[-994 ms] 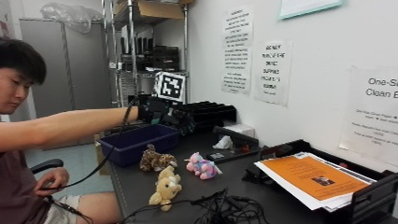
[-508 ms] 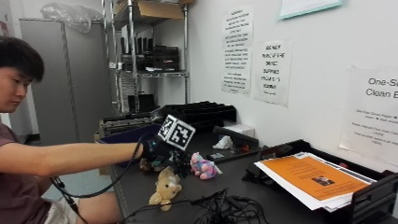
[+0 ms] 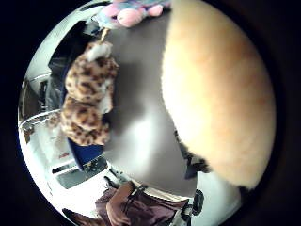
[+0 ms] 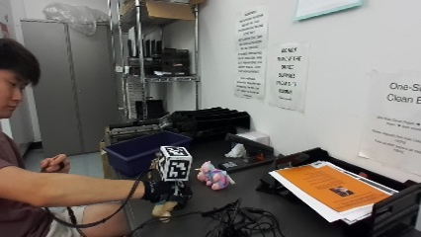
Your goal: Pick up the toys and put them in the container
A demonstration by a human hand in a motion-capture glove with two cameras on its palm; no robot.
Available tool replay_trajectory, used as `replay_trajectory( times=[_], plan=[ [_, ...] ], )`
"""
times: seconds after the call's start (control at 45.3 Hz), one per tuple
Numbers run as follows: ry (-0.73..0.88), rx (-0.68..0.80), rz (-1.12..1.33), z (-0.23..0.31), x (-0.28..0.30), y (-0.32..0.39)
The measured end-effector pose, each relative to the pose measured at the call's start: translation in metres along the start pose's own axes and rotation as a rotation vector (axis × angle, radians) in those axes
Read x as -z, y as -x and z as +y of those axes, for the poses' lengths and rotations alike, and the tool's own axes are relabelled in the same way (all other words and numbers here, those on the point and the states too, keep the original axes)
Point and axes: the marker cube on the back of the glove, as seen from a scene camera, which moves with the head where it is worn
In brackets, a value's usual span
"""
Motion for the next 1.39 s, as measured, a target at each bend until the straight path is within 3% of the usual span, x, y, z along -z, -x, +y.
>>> replay_trajectory(
  times=[0.265,0.574,0.839,1.016,1.237,1.391],
  plan=[
    [0.163,0.081,0.177,0.011,0.042,0.023],
    [-0.02,0.166,0.068,0.038,0.182,0.077],
    [-0.164,0.266,0.137,0.044,0.278,0.172],
    [-0.176,0.386,0.172,0.041,0.286,0.266],
    [-0.132,0.586,0.098,0.038,0.258,0.393],
    [-0.158,0.629,0.163,0.037,0.243,0.435]
  ],
)
